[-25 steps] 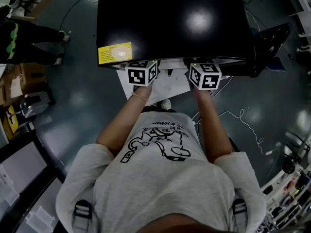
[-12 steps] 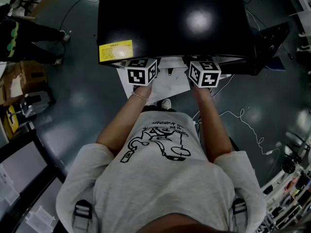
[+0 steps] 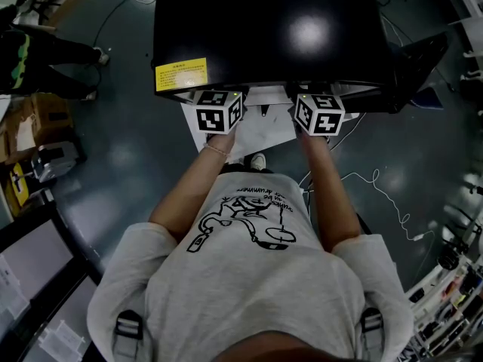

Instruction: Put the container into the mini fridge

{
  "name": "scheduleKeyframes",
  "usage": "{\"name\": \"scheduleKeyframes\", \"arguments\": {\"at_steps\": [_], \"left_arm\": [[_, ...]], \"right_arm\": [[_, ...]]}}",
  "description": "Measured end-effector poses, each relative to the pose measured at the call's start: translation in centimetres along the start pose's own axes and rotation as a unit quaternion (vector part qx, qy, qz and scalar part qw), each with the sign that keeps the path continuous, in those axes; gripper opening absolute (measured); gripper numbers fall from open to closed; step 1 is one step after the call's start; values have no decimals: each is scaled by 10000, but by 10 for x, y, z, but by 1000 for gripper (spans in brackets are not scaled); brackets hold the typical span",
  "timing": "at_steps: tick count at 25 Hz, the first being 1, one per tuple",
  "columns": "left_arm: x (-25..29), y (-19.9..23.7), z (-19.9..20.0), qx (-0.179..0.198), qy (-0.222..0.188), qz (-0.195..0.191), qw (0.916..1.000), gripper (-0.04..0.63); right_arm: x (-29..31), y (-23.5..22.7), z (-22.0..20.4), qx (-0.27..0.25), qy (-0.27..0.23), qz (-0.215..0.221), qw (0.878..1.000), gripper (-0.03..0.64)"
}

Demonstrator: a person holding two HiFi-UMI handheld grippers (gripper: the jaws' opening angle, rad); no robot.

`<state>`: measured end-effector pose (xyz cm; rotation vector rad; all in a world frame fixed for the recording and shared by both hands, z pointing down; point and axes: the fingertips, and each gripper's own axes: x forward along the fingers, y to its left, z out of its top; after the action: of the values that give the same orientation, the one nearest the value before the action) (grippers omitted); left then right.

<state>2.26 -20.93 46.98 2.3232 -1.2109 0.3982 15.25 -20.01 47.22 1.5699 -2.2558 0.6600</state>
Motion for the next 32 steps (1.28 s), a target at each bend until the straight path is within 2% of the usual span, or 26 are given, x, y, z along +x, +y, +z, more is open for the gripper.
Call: {"name": "scheduleKeyframes", "arguments": {"at_steps": [19,32], "left_arm": [[-28,-12,10,131,-446,24,9989,224],[-53,-47,26,571,-815,-468,9939,222]], "right_arm": [[-30,20,24,-477,-619,108,9969,236],[-63,46,36,-742,-871,352,9928,210]]}}
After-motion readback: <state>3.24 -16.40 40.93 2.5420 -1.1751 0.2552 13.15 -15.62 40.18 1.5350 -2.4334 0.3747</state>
